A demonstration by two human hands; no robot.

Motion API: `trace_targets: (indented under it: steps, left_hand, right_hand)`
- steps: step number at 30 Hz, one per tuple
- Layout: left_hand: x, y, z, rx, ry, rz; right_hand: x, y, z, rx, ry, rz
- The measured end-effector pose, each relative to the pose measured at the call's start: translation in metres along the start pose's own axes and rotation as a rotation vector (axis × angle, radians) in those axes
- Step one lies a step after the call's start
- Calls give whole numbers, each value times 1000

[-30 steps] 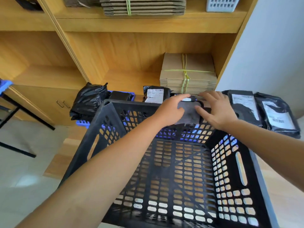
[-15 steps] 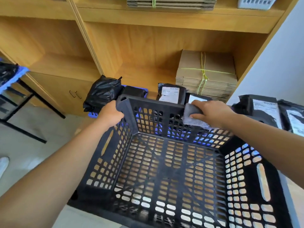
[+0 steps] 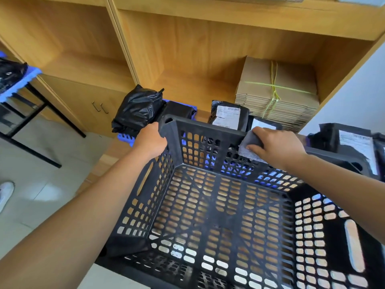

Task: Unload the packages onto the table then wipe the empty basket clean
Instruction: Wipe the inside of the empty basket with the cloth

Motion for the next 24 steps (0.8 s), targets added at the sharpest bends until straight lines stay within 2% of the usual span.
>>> trace_targets:
  steps: [15,24]
  left_hand:
    - [-3,-5,4,24,-30,26]
    - [-3,-1,1,14,54,-2]
  right_hand:
    - [-113,-71,17,139,-89,27]
    - [-81,-50,12,159,-126,-38]
Point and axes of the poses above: each hand's wrist, its own y-axis away from the middle knuckle, its own z-axis out of the palm, x = y × z, the point moved 2 cm from there along -y, towards the middle knuckle, and after that the axes turned 7 degrees about x, right-handed, at the moved point
